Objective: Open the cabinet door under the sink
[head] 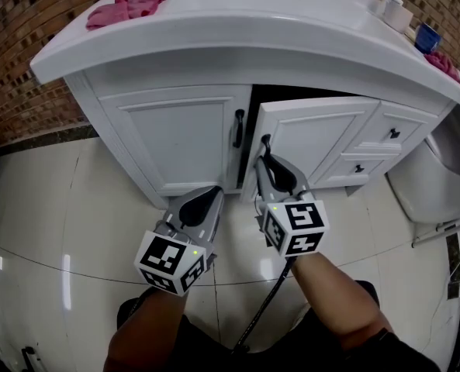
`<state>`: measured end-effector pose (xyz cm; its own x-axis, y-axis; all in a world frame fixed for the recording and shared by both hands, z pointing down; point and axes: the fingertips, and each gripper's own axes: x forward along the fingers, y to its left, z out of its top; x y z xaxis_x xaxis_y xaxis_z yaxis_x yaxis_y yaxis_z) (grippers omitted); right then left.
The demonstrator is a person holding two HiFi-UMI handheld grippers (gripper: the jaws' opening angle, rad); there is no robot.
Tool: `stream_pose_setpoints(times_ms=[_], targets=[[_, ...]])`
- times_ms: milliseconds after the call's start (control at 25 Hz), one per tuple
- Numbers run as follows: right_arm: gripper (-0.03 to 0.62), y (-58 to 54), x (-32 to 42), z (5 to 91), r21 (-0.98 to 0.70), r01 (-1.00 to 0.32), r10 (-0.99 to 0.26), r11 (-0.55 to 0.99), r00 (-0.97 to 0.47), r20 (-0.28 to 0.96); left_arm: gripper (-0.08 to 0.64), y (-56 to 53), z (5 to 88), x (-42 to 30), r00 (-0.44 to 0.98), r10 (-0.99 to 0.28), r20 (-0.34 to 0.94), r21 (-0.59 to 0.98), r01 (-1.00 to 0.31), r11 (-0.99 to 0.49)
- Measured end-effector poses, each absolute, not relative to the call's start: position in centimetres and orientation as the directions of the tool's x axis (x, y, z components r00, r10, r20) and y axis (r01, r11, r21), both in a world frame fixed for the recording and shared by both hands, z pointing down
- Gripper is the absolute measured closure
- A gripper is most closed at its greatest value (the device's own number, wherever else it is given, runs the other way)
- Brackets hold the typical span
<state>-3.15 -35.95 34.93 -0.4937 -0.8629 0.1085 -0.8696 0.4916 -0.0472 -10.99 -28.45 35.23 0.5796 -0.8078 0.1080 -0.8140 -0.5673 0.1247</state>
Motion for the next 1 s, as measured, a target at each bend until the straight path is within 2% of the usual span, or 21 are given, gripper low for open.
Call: stream_pose_setpoints(times_ms=[240,1000], targets=[[0.545,-33.0,-1.7,35.0,-0.041,-0.856,-0.848,0.516,-0.517,0.121,0.557,-25.8,34.9,-10.0,0.591,-0.798,0.113,0.177,-0.803,-0.569],[0.545,-24.6,5.8,35.2,-0.032,-0.87,-0.86,0.493,-0.492,0.134,0.557,-18.1,32.2,-2.7,0.686,-0.721,0.091,0.081,-0.727,-0.682]])
